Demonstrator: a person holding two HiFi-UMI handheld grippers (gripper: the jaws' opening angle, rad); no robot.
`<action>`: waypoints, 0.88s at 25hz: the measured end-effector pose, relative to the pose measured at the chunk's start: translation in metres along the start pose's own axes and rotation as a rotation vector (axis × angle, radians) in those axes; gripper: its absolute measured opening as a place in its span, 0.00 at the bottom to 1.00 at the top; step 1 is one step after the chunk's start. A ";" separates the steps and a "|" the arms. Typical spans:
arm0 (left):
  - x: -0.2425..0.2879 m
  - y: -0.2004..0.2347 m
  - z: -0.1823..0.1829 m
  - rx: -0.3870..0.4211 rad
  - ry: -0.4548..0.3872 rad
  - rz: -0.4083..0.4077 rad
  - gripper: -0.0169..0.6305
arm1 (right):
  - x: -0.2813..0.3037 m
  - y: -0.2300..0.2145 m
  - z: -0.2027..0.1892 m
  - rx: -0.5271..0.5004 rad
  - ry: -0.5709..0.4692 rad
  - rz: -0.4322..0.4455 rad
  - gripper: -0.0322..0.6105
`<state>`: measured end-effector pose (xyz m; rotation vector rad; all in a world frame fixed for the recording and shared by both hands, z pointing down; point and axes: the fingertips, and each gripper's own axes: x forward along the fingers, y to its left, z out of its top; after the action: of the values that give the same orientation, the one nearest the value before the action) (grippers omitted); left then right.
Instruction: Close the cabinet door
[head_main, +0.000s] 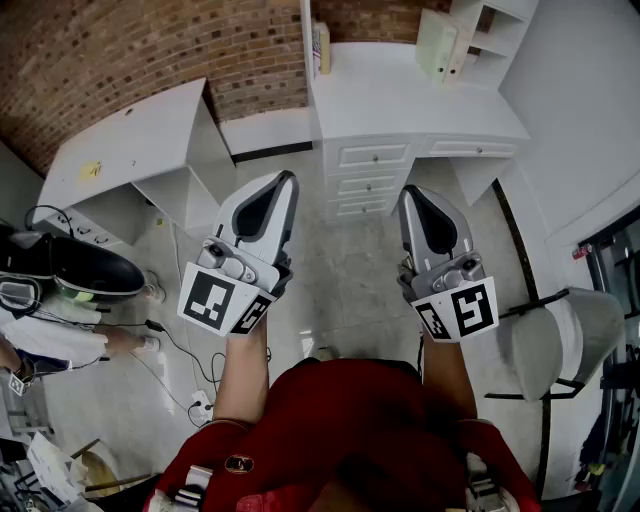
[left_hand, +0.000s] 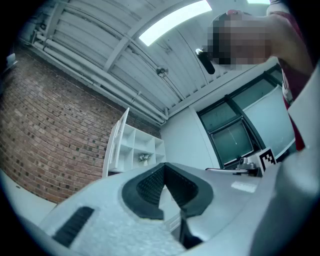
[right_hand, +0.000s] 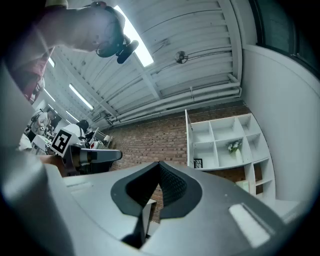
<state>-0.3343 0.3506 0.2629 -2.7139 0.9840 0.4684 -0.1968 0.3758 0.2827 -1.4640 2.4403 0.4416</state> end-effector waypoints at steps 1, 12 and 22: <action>0.000 0.001 0.000 -0.002 0.000 -0.001 0.03 | 0.001 0.001 0.000 0.003 -0.001 0.001 0.07; -0.009 0.026 -0.006 -0.023 -0.003 -0.025 0.03 | 0.023 0.019 -0.006 0.053 -0.029 0.014 0.07; 0.003 0.053 -0.011 -0.043 -0.010 -0.056 0.03 | 0.047 0.013 -0.015 0.039 -0.002 -0.011 0.07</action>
<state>-0.3643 0.3053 0.2673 -2.7664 0.9026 0.4981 -0.2306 0.3379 0.2804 -1.4598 2.4246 0.3904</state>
